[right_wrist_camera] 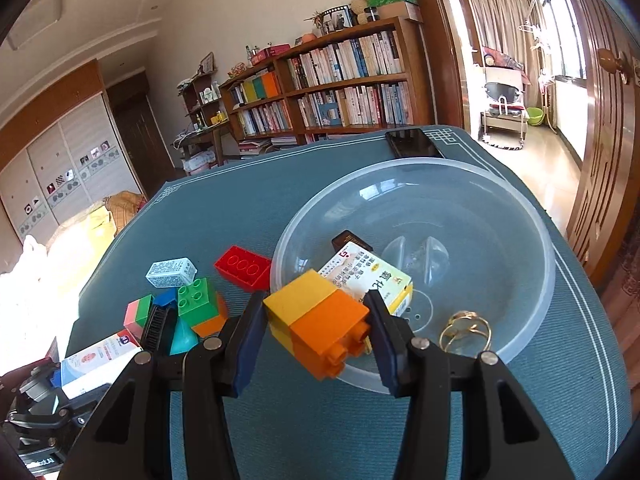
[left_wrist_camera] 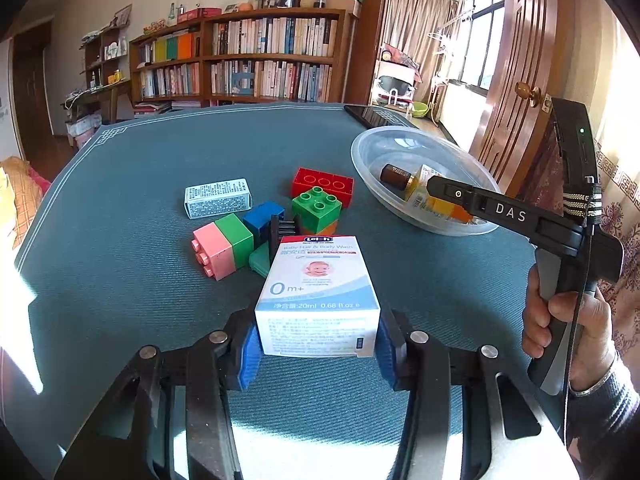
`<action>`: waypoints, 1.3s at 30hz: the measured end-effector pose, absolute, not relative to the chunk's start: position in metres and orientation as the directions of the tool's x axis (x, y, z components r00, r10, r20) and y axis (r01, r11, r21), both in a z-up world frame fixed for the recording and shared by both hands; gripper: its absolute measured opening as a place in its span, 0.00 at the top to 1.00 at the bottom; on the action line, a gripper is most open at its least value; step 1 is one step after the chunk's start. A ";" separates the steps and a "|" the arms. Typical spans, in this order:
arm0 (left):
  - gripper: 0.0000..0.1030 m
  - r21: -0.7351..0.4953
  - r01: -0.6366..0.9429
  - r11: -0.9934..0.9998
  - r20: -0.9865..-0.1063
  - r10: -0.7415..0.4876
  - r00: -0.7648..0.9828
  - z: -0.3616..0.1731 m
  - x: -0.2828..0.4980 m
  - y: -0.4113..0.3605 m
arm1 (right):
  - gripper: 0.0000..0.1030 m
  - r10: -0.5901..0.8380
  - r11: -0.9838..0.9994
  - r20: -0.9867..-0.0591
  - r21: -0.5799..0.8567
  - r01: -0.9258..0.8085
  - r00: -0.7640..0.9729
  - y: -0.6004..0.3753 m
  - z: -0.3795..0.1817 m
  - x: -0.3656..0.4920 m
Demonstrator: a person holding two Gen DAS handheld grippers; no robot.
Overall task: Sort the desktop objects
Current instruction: 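Carry the block into the bowl with right tool while left tool carries the baby wash box there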
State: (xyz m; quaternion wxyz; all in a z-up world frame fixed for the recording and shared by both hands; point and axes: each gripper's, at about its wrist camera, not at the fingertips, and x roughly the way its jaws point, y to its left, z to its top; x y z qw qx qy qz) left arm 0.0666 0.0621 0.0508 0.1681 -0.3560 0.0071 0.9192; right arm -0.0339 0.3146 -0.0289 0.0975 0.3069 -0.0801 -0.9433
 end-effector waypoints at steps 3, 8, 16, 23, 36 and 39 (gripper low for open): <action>0.52 -0.106 -0.326 -0.939 -0.652 0.313 -0.690 0.053 0.066 0.067 | 0.49 -0.187 -0.976 -0.577 0.197 0.087 -0.795 0.323 -0.034 -0.038; 0.52 -0.106 -0.345 -0.932 -0.637 0.331 -0.697 0.059 0.062 0.076 | 0.51 -0.144 -0.976 -0.589 0.218 0.015 -0.795 0.343 -0.041 -0.045; 0.52 -0.117 -0.383 -0.916 -0.613 0.370 -0.698 0.070 0.054 0.093 | 0.51 -0.045 -0.983 -0.582 0.169 -0.066 -0.812 0.356 -0.041 -0.047; 0.52 -0.106 -0.415 -0.904 -0.586 0.394 -0.708 0.080 0.039 0.113 | 0.51 0.000 -0.979 -0.572 0.167 -0.116 -0.821 0.363 -0.039 -0.044; 0.52 -0.089 -0.443 -0.892 -0.623 0.396 -0.674 0.066 -0.013 0.165 | 0.39 0.001 -0.967 -0.516 0.218 -0.133 -0.857 0.369 -0.033 -0.034; 0.52 -0.095 -0.451 -0.887 -0.635 0.403 -0.659 0.062 -0.023 0.175 | 0.33 0.002 -0.960 -0.490 0.243 -0.139 -0.872 0.371 -0.031 -0.031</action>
